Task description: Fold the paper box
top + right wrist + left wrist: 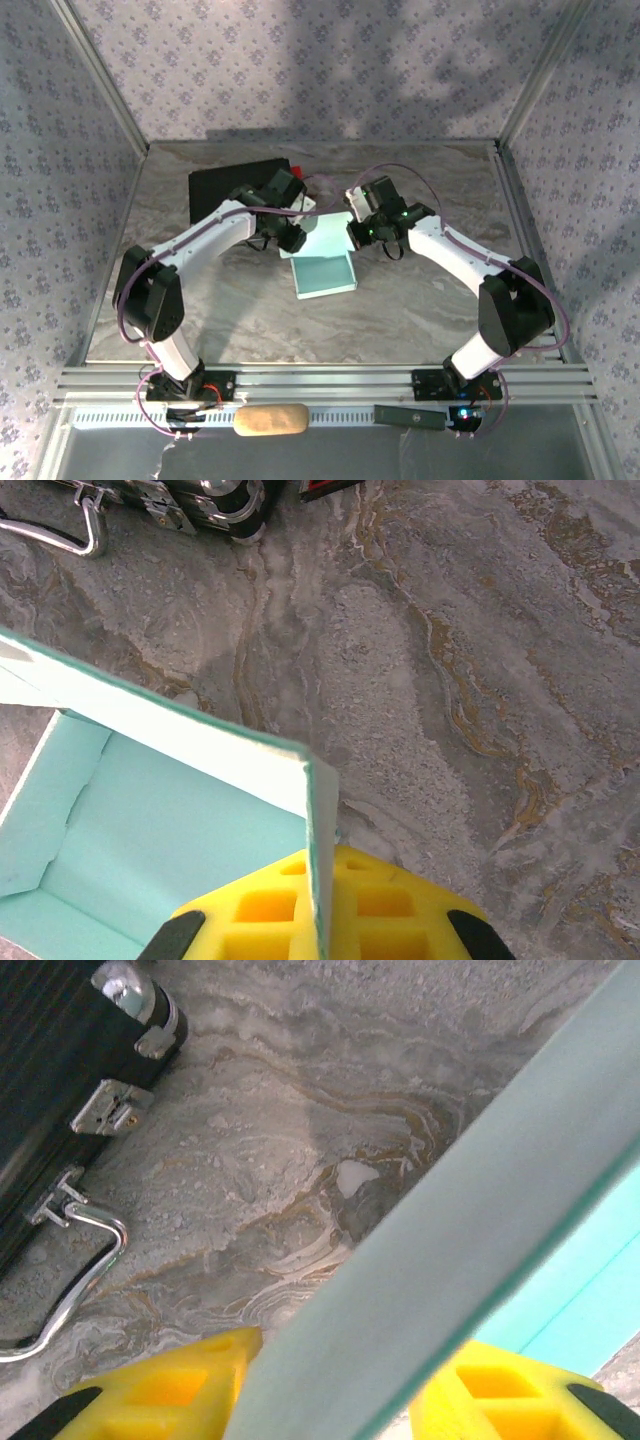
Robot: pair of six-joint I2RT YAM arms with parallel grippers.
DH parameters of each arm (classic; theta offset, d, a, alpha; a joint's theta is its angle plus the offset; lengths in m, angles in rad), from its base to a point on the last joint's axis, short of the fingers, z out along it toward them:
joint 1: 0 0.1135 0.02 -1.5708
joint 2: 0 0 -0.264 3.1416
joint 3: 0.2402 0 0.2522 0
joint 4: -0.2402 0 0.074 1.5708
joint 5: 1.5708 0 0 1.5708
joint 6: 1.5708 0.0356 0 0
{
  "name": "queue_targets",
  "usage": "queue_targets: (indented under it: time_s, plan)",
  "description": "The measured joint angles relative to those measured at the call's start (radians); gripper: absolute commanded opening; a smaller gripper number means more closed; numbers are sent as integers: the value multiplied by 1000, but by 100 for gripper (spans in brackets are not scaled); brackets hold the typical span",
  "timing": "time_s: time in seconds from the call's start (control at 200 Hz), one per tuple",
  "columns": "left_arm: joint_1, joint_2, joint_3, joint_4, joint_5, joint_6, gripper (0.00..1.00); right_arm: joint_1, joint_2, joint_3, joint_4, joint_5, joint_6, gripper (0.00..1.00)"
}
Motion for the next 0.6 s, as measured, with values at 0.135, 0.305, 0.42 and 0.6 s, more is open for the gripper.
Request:
queue_targets:
  time_s: [0.135, 0.305, 0.42, 0.6]
  plan:
    - [25, -1, -8, -11, 2, 30, 37, 0, -1, 0, 0, 1, 0, 0]
    - [38, 11, 8, -32, 2, 59, 32, 0, -1, 2, -8, 5, 0, 0]
    - [38, 13, 8, -32, 2, 60, 28, 0, -1, 2, -8, 8, 0, 0]
    - [39, 14, 8, -32, 2, 57, 18, 3, -1, 3, -8, 9, 8, 0]
